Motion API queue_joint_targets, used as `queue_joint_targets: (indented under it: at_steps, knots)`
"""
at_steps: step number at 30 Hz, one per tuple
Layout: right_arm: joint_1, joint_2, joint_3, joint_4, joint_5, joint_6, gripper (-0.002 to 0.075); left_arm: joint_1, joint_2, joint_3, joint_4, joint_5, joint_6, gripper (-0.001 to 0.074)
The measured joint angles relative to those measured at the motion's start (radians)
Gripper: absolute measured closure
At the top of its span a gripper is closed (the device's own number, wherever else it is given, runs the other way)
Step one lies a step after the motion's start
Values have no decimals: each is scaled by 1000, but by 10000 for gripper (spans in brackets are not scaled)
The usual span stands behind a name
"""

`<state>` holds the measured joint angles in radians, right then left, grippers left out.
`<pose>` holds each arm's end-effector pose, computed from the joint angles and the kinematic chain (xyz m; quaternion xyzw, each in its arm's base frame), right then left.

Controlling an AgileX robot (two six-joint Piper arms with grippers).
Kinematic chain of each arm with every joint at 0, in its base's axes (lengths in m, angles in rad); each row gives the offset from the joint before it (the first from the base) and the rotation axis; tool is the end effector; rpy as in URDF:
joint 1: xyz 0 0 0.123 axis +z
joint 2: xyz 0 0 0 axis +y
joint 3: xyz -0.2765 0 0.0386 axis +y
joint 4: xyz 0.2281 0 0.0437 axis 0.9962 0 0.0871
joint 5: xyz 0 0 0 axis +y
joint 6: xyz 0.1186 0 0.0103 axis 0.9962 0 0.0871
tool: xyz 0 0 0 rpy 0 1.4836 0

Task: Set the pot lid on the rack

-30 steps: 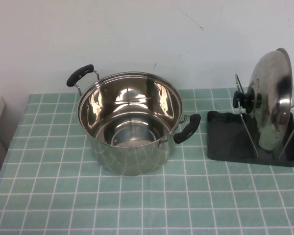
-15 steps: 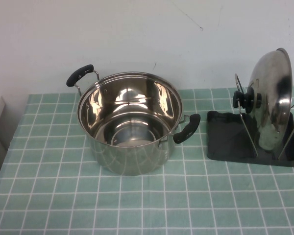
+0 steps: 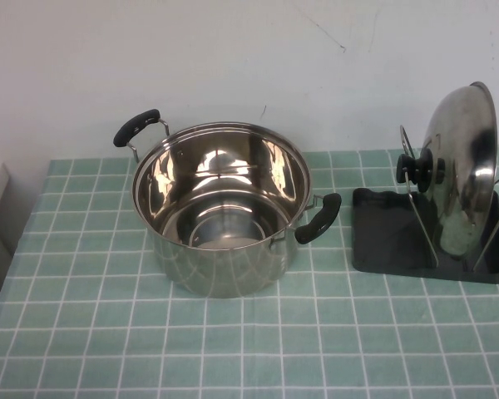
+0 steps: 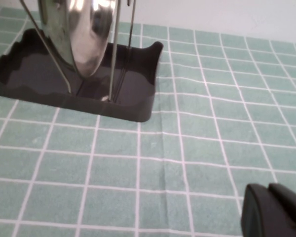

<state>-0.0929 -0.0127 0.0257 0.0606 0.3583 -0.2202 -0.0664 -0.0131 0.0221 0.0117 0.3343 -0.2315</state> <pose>0.0659 -0.0036 0.1655 -0.0346 0.7991 -0.0683 0.5962 0.0665 -0.0040 0.1694 -0.0621 0.7892 -0.0858 0.6050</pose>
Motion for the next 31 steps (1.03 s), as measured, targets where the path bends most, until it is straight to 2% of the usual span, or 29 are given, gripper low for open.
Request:
queue_joint_targets:
  at_steps: [14, 20, 31]
  knots:
    - [19, 0, -2, -28, 4, 63, 726, 0, 0, 0, -2, 0, 0, 738]
    - [84, 0, -2, -101, 6, 128, 726, 0, 0, 0, -2, 0, 0, 738]
    - [26, 0, -2, -111, 8, 98, 726, 0, 0, 0, -2, 0, 0, 738]
